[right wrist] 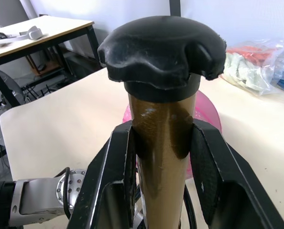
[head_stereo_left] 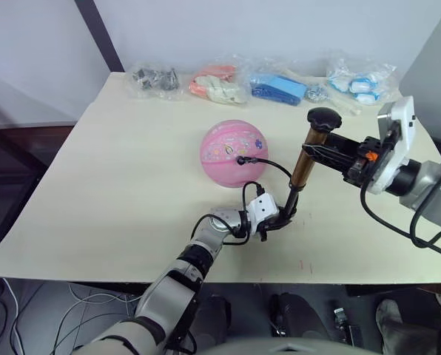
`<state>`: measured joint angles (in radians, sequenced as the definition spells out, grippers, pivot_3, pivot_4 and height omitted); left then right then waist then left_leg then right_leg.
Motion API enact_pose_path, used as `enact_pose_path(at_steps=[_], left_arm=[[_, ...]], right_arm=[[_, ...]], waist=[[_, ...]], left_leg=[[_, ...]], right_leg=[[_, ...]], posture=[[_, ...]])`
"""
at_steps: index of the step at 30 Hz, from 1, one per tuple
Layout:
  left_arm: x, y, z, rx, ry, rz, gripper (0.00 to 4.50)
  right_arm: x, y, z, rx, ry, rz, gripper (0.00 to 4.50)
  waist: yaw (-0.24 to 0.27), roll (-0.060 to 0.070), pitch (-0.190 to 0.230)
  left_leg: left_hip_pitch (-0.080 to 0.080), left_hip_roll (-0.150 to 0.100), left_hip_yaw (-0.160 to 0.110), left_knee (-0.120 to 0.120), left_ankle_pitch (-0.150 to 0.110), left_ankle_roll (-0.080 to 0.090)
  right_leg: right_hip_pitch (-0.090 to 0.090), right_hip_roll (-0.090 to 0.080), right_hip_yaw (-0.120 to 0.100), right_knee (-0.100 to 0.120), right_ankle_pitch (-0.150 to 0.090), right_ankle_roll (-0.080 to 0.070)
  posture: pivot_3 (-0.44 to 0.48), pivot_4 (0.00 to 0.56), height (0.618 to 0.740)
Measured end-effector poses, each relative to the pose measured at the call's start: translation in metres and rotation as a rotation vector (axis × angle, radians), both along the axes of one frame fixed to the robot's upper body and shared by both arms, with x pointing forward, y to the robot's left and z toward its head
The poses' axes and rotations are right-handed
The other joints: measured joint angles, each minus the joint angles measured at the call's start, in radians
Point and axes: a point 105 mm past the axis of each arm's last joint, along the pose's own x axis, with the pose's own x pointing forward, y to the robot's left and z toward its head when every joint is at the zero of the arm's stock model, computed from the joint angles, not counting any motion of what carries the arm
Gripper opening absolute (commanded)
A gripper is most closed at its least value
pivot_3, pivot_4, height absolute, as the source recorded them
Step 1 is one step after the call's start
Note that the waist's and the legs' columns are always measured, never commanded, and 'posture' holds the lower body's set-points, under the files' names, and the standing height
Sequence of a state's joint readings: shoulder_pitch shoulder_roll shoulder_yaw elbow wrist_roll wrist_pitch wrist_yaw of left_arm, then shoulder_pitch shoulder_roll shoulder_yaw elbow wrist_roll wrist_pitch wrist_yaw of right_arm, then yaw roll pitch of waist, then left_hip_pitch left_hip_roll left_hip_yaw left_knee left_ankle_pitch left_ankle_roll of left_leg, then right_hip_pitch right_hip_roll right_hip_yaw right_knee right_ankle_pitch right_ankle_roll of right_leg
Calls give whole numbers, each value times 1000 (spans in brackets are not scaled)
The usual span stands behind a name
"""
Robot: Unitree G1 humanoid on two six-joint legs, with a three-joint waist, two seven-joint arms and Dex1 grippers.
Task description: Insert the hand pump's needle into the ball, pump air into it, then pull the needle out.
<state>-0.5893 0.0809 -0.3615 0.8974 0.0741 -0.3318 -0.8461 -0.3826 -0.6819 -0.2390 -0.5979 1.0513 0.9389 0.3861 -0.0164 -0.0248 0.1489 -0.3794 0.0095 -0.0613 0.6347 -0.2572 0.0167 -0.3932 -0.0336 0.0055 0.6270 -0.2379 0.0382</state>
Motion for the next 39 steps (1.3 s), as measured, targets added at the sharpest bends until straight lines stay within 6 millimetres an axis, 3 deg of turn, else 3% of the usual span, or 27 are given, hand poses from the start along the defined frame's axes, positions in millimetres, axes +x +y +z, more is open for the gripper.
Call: enact_pose_path(at_steps=[2, 21, 25, 34, 39], left_arm=[[-1, 1, -2, 2, 6, 3, 1115], [-1, 5, -8, 14, 20, 26, 1115], [-1, 8, -10, 21, 25, 30, 1115], [0, 13, -13, 35, 37, 40, 1115], [0, 11, -10, 29, 28, 33, 1115]], right_arm=[[0, -2, -20, 13, 18, -14, 1058], [9, 16, -111, -72, 90, -20, 1058], [10, 16, -134, -93, 118, -22, 1058], [11, 21, -140, -83, 97, -7, 1058], [12, 17, -127, -87, 109, -6, 1058]], waist=[[0, -4, -5], [-6, -8, -22], [-13, -7, -22], [-23, -7, -27], [-22, -3, -23]], left_leg=[[0, 1, 1, 0, 0, 0], [4, 2, 0, -1, 0, 0], [15, 3, 1, -2, 0, 0], [20, 9, 0, -4, 0, 0], [18, 8, 0, -4, 0, 0]], right_leg=[[0, 1, -1, 0, 0, 0], [2, 4, 1, 0, 0, -1], [10, 3, 2, 0, -3, -5], [15, 4, 1, 0, -4, -6], [14, 4, 0, 0, -3, -5]], posture=[[0, 150, 740], [0, 150, 740], [0, 150, 740], [0, 150, 740], [0, 150, 740]])
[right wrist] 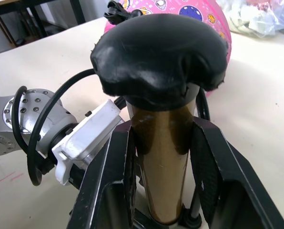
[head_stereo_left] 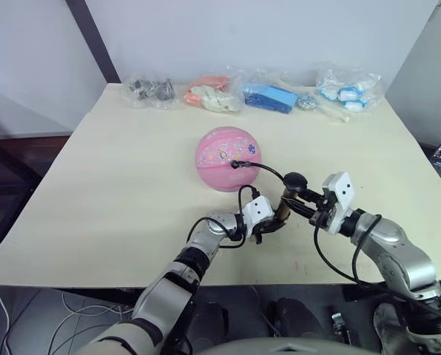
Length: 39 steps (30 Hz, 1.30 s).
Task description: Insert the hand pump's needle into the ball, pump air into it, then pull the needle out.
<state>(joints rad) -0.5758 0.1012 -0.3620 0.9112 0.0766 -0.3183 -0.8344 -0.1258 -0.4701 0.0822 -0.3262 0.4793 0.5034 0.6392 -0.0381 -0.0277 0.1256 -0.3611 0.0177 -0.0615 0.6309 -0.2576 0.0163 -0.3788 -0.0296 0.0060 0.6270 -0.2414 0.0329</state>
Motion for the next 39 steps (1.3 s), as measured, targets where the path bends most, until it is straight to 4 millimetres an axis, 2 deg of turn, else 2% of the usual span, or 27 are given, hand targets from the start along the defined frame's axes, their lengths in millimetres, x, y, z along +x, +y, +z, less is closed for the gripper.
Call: enact_pose_path(at_steps=[5, 8, 9, 10, 12, 13, 16, 19, 25, 32, 35, 36, 39], left_arm=[[0, -4, 5, -14, -14, -13, 1115], [0, -5, 7, -21, -19, -17, 1115], [0, -5, 7, -21, -19, -17, 1115], [0, -5, 8, -23, -19, -17, 1115], [0, -5, 8, -24, -19, -17, 1115], [1, -5, 8, -25, -20, -16, 1115], [1, -5, 8, -26, -20, -16, 1115], [1, -6, 8, -26, -20, -17, 1115], [1, -6, 9, -27, -21, -19, 1115], [0, -7, 9, -27, -23, -23, 1115], [-1, -6, 8, -26, -19, -22, 1115], [-1, -6, 7, -24, -18, -19, 1115], [-1, -5, 6, -21, -15, -14, 1115]], right_arm=[[2, -6, 19, -15, 50, -21, 1058], [4, -6, 45, 9, 33, -19, 1058], [4, -6, 47, 9, 30, -19, 1058], [2, -5, 66, 24, -4, -8, 1058], [1, -5, 75, 31, -13, -3, 1058], [0, -7, 88, 31, -33, 5, 1058], [-6, -5, 112, 30, -86, 37, 1058], [-11, -7, 127, 25, -119, 47, 1058], [-14, -9, 135, 11, -107, 51, 1058], [-16, -4, 130, 10, -120, 55, 1058], [-15, -3, 116, 21, -105, 40, 1058], [-15, 0, 96, 27, -90, 32, 1058], [-13, 1, 81, 26, -85, 22, 1058]], waist=[[4, 4, 10], [5, 7, 16], [5, 7, 16], [6, 6, 18], [6, 6, 19], [6, 7, 21], [6, 7, 22], [7, 6, 22], [7, 6, 22], [8, 6, 21], [10, 2, 18], [9, 3, 16], [7, 2, 14]], left_leg=[[-4, -3, 0, 0, 0, 0], [-8, -7, 0, 0, 0, 0], [-9, -7, 0, 1, 0, 0], [-9, -7, -1, 1, 0, 0], [-9, -7, -1, 2, 0, 0], [-10, -7, 0, 2, 0, 0], [-10, -7, -1, 2, 0, 0], [-10, -7, -1, 2, 0, 0], [-11, -7, -1, 2, 0, 0], [-15, -8, 0, 3, 0, 0], [-15, -7, -1, 3, 0, 0], [-15, -7, -1, 3, 0, 0], [-14, -7, -1, 3, 0, 0]], right_leg=[[-4, -2, 0, 0, 1, 2], [-7, -3, 0, 0, 2, 3], [-7, -3, 0, 0, 2, 3], [-7, -3, 0, 0, 2, 3], [-7, -4, 0, 0, 2, 3], [-7, -4, 0, 0, 2, 4], [-7, -4, -1, 0, 2, 4], [-7, -4, -1, 0, 2, 4], [-8, -4, -1, 0, 2, 4], [-10, -4, -4, 0, 2, 4], [-10, -3, -6, 0, 2, 3], [-10, -3, -6, 0, 2, 3], [-9, -3, -5, 0, 2, 3]], posture=[[0, 150, 740], [0, 150, 740], [0, 150, 740], [0, 150, 740], [0, 150, 740], [0, 150, 740], [0, 150, 740], [0, 150, 740], [0, 150, 740], [0, 150, 740], [0, 150, 740], [0, 150, 740], [0, 150, 740]])
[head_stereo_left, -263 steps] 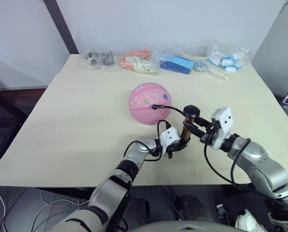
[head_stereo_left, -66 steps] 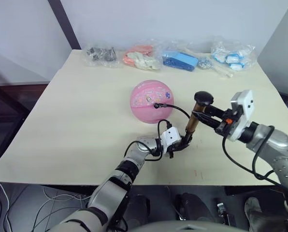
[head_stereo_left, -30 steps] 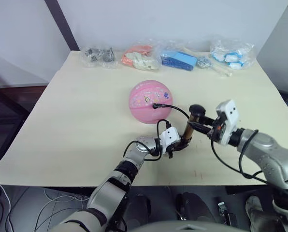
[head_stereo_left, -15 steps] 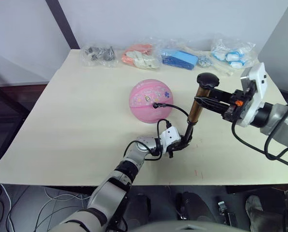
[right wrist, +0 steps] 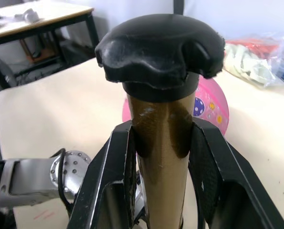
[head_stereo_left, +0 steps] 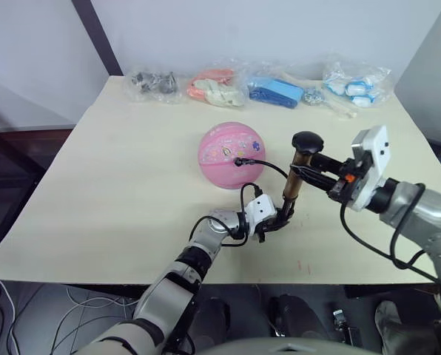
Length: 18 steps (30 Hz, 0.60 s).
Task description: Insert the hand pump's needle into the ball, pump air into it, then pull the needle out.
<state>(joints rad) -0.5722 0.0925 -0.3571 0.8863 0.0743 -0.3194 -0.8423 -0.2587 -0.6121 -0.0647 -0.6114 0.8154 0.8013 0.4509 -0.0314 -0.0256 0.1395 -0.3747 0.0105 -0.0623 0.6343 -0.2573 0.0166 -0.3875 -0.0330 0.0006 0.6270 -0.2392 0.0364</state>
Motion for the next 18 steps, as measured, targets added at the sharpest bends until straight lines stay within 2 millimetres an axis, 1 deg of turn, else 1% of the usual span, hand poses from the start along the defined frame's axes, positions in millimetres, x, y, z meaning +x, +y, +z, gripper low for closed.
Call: enact_pose_path(at_steps=[3, 6, 8, 9, 10, 14, 18], left_arm=[[-1, 2, -3, 3, 8, 6, 1115], [-1, 4, -4, 9, 12, 10, 1115], [0, 5, -4, 12, 13, 13, 1115], [0, 5, -4, 12, 13, 14, 1115], [-1, 5, -5, 12, 14, 16, 1115], [-1, 5, -5, 14, 16, 15, 1115], [-1, 5, -6, 14, 16, 14, 1115]], right_arm=[[4, 0, -23, -4, 17, -9, 1058], [6, 0, -43, -8, 32, -12, 1058], [8, 1, -56, -22, 45, -16, 1058], [8, 1, -57, -24, 48, -16, 1058], [9, 1, -66, -38, 62, -17, 1058], [11, -1, -86, -52, 101, -28, 1058], [11, -1, -88, -57, 100, -26, 1058]], waist=[[-2, -5, -4], [-5, -6, -5], [-7, -6, -6], [-7, -6, -6], [-7, -6, -8], [-7, -7, -10], [-7, -7, -11]], left_leg=[[5, 1, 0, -1, 0, 0], [12, 2, -2, -3, 0, 0], [13, 3, -3, -3, 0, 0], [13, 3, -3, -3, 0, 0], [13, 3, -3, -3, 0, 0], [13, 3, -3, -4, 0, 0], [13, 3, -3, -4, 0, 0]], right_leg=[[4, 1, -1, 0, -1, -1], [9, 0, 1, 0, -2, -3], [9, 0, 1, 0, -3, -4], [9, 0, 1, 0, -3, -4], [9, 1, 1, 0, -3, -4], [9, 1, 0, 0, -2, -3], [9, 1, 0, 0, -2, -3]], posture=[[0, 150, 740], [0, 150, 740], [0, 150, 740], [0, 150, 740], [0, 150, 740], [0, 150, 740], [0, 150, 740]])
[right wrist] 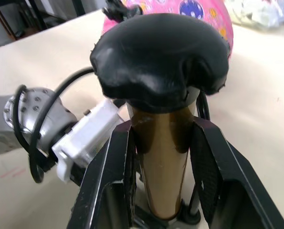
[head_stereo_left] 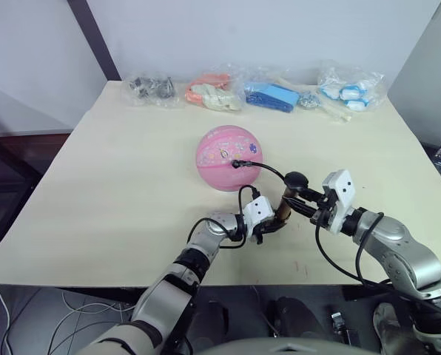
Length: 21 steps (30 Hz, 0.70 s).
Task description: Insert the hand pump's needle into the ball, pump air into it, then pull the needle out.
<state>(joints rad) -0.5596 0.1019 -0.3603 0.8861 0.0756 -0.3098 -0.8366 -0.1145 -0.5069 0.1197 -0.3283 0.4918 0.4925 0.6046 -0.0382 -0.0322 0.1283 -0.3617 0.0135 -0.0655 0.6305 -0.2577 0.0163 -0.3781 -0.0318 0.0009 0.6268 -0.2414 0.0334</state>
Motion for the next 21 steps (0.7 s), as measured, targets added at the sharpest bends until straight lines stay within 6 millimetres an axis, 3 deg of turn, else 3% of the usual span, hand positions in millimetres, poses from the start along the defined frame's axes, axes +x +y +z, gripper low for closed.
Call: enact_pose_path(at_steps=[11, 16, 21], left_arm=[[1, -5, 6, -16, -15, -18, 1115], [1, -5, 7, -20, -16, -17, 1115], [1, -5, 7, -20, -17, -14, 1115]], right_arm=[[3, -10, 34, 3, 42, -14, 1058], [1, -9, 83, 45, -37, 20, 1058], [-1, -11, 112, 75, -79, 36, 1058]], waist=[[7, 9, 12], [8, 9, 17], [8, 9, 18]], left_leg=[[-7, -3, -1, 0, 0, 0], [-8, -3, 0, 1, 0, 0], [-8, -3, 0, 1, 0, 0]], right_leg=[[-5, -2, -1, 0, 0, 1], [-5, -2, -1, 0, 0, 1], [-5, -2, -1, 0, 0, 1]], posture=[[0, 150, 740], [0, 150, 740], [0, 150, 740]])
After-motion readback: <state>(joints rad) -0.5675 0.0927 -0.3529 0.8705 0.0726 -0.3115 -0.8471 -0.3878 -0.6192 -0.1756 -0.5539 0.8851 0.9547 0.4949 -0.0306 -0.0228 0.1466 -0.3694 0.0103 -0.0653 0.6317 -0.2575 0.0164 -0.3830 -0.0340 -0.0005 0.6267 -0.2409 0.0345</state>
